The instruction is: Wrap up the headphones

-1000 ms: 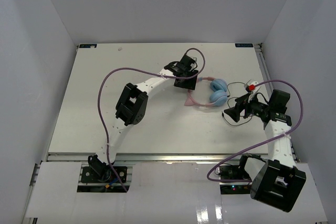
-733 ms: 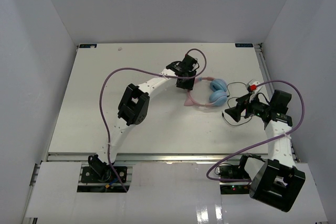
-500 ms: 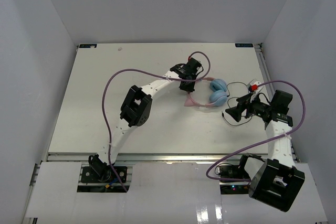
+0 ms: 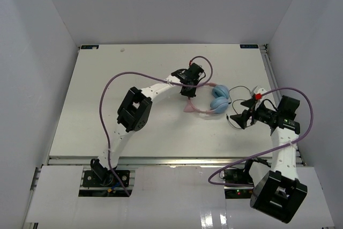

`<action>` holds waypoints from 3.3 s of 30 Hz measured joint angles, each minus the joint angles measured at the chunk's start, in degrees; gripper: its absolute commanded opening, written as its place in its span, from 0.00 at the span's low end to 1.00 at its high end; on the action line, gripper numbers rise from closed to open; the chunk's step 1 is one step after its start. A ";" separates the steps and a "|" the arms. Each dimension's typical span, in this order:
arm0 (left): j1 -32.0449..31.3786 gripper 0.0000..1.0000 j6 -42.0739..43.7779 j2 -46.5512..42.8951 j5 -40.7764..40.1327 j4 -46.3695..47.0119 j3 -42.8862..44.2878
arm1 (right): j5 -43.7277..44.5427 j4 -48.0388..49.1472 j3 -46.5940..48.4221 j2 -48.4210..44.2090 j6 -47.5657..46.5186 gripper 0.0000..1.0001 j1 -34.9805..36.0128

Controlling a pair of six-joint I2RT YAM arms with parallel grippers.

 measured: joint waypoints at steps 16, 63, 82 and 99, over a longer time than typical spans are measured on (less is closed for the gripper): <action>3.20 0.00 5.54 -50.63 -2.08 -0.09 -33.74 | -11.67 -12.43 9.60 6.52 -34.83 0.90 1.90; 4.33 0.00 -6.06 -72.11 9.85 -3.46 -29.02 | -2.40 13.62 6.87 18.68 -10.35 0.21 31.58; 12.99 0.00 -5.76 -72.58 12.59 3.36 -44.62 | 16.92 8.16 16.68 4.76 -3.18 0.08 31.50; 14.81 0.00 4.45 -64.12 12.50 7.02 -50.94 | 33.59 5.98 32.35 -0.23 -9.91 0.08 31.50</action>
